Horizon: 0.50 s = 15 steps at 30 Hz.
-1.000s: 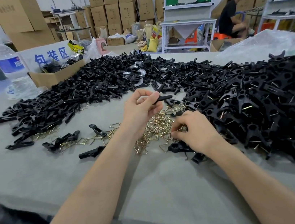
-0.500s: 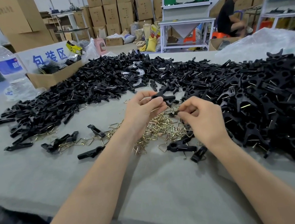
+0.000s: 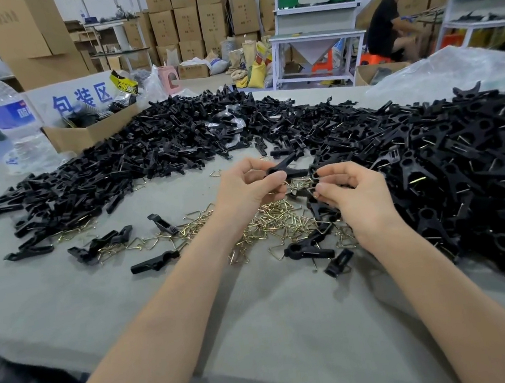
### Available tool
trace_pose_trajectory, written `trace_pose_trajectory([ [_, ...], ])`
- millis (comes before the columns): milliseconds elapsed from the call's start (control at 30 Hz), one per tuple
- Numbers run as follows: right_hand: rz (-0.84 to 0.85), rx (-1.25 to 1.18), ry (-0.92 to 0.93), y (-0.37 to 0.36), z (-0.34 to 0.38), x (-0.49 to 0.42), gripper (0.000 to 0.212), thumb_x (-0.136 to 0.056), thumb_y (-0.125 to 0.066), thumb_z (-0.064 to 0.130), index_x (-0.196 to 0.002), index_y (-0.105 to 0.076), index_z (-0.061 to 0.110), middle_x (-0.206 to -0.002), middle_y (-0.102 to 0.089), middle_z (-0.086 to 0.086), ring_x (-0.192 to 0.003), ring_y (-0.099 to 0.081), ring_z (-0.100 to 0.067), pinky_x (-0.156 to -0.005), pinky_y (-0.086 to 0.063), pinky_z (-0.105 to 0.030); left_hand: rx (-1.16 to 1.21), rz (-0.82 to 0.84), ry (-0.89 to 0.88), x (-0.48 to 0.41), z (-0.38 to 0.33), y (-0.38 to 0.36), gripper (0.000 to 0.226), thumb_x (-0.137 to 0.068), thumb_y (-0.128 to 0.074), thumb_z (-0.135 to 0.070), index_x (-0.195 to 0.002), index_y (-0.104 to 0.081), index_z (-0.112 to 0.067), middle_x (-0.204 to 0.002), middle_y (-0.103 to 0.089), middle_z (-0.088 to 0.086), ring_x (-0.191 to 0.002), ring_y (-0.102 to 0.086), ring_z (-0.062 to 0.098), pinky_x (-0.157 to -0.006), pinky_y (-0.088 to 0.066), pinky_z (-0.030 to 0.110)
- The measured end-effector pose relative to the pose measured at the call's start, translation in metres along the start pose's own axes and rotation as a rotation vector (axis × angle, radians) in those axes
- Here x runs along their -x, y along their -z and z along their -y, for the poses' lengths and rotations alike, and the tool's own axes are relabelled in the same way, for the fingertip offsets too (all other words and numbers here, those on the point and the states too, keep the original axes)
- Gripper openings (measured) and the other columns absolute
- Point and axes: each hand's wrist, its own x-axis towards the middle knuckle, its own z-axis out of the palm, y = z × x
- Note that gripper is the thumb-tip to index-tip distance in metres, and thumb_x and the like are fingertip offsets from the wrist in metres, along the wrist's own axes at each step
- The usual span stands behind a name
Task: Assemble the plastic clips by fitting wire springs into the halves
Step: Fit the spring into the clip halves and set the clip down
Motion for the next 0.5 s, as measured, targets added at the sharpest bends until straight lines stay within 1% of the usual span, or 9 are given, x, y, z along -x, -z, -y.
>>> trace_pose_trajectory([
  [67,0.029,-0.028,-0.003,-0.001,0.001,0.001,0.029,-0.082,-0.064,-0.008,-0.088,-0.066,0.02,-0.086,-0.067,-0.004,-0.072,-0.068,-0.012,-0.087,-0.056,-0.039,-0.009,-0.029,0.006,0.001,0.002,-0.002,0.016,-0.084,-0.069,0.0,-0.095,-0.058,-0.003,-0.082,-0.068,0.011,-0.068,-0.071,0.018,-0.061,-0.058,0.026],
  [133,0.058,-0.043,0.007,-0.003,0.002,0.003,0.029,-0.081,-0.063,-0.01,-0.088,-0.065,0.019,-0.082,-0.066,-0.003,-0.068,-0.068,-0.013,-0.087,-0.056,-0.042,-0.005,-0.045,0.029,0.002,0.004,-0.005,0.016,-0.086,-0.069,-0.004,-0.097,-0.056,-0.004,-0.091,-0.066,0.014,-0.072,-0.072,0.02,-0.061,-0.059,0.029],
  [233,0.062,0.031,0.038,-0.006,0.001,0.006,0.028,-0.08,-0.066,-0.008,-0.083,-0.065,0.02,-0.074,-0.064,0.0,-0.07,-0.066,-0.018,-0.085,-0.055,-0.046,-0.003,-0.019,0.071,0.004,0.009,-0.011,0.015,-0.088,-0.067,-0.007,-0.095,-0.054,-0.009,-0.097,-0.062,0.015,-0.071,-0.073,0.021,-0.056,-0.057,0.026],
  [333,0.038,0.145,0.085,-0.006,0.0,0.007,0.026,-0.079,-0.068,-0.003,-0.08,-0.065,0.023,-0.069,-0.059,0.002,-0.068,-0.065,-0.029,-0.076,-0.055,-0.042,0.012,-0.002,0.103,0.006,0.013,-0.016,0.015,-0.089,-0.067,-0.007,-0.095,-0.053,-0.009,-0.1,-0.058,0.016,-0.066,-0.073,0.022,-0.053,-0.055,0.024],
  [367,0.031,0.177,0.101,-0.006,-0.001,0.006,0.026,-0.079,-0.068,-0.002,-0.08,-0.065,0.023,-0.067,-0.058,0.004,-0.065,-0.063,-0.026,-0.071,-0.054,-0.038,0.025,-0.008,0.114,0.005,0.013,-0.016,0.015,-0.089,-0.066,-0.007,-0.095,-0.053,-0.009,-0.101,-0.057,0.016,-0.065,-0.073,0.022,-0.052,-0.054,0.024],
  [433,0.029,0.228,0.137,-0.007,-0.002,0.005,0.026,-0.079,-0.069,-0.001,-0.079,-0.064,0.025,-0.062,-0.055,0.01,-0.055,-0.054,-0.007,-0.061,-0.048,-0.025,0.051,-0.02,0.13,0.005,0.012,-0.015,0.015,-0.089,-0.066,-0.006,-0.095,-0.052,-0.009,-0.101,-0.056,0.015,-0.064,-0.073,0.023,-0.052,-0.054,0.023],
  [500,0.033,0.267,0.17,-0.008,-0.002,0.005,0.026,-0.079,-0.069,0.0,-0.079,-0.064,0.025,-0.058,-0.053,0.012,-0.049,-0.047,0.002,-0.057,-0.042,-0.018,0.049,-0.021,0.127,0.005,0.013,-0.015,0.015,-0.089,-0.066,-0.006,-0.094,-0.052,-0.008,-0.102,-0.057,0.016,-0.065,-0.073,0.024,-0.053,-0.054,0.022],
])
